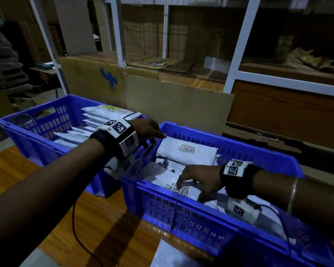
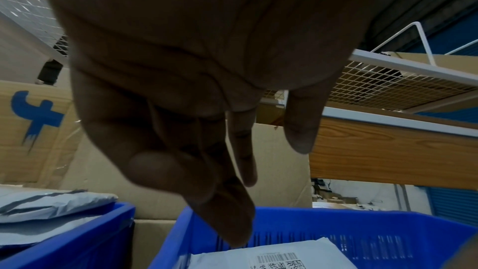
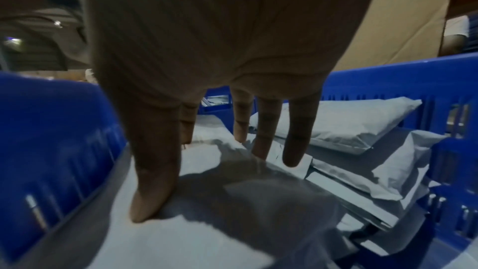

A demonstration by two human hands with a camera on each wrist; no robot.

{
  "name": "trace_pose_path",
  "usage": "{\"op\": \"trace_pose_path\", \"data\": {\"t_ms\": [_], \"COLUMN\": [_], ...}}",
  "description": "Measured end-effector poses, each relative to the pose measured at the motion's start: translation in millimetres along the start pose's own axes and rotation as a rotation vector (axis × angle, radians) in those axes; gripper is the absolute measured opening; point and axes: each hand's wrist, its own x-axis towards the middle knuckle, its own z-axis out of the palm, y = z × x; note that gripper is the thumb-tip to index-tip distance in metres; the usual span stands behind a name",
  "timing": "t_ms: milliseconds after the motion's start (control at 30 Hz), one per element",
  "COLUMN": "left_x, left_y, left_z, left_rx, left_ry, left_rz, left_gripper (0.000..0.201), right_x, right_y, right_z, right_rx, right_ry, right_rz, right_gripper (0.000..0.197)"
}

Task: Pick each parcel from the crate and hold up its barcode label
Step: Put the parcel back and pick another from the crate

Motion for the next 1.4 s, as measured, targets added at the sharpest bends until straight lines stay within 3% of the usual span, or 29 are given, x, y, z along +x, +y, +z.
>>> {"op": "trace_pose_path", "data": {"t_ms": [233,367,433,567,633,833,1100,1233,1400], "left_x": [5,11,15,26,30,46,63,73,85], "left_y": [14,31,39,54,60,72,70,65,60], "left_z": [8,20,28,46,56,81,99,103,106], "left_rx": [0.074,0.12,0.084,0.07,0.083,0.103,0.101,0.072,0.028], "left_ry": [-0.044,-0.066,-0.105,-0.148,-0.155,-0.201,-0.233,-0.232,-0.238], "left_rz": [0.008,0.038,0.056,0.087,0.093,0.077,0.045,0.037,0.047], "left_gripper": [0.036,0.027,0.033,0.038,0.035,0.038,0.036,0.036,0.038], "right_x": [-15,-37,-43,-53,-59,-60,-46,-37,-33], "right_y": [10,34,53,93,104,126,134,133,136], "right_z": [-8,-12,-7,12,21,49,66,71,78], "right_rx": [0.166,0.286,0.294,0.312,0.315,0.265,0.287,0.3,0.274], "right_ry": [0.095,0.174,0.185,0.173,0.144,0.082,-0.011,-0.064,-0.102], "right_rz": [0.071,0.214,0.275,0.406,0.468,0.552,0.564,0.562,0.578], "right_gripper": [0.076,0.056,0.045,0.02,0.017,0.027,0.026,0.047,0.054]}}
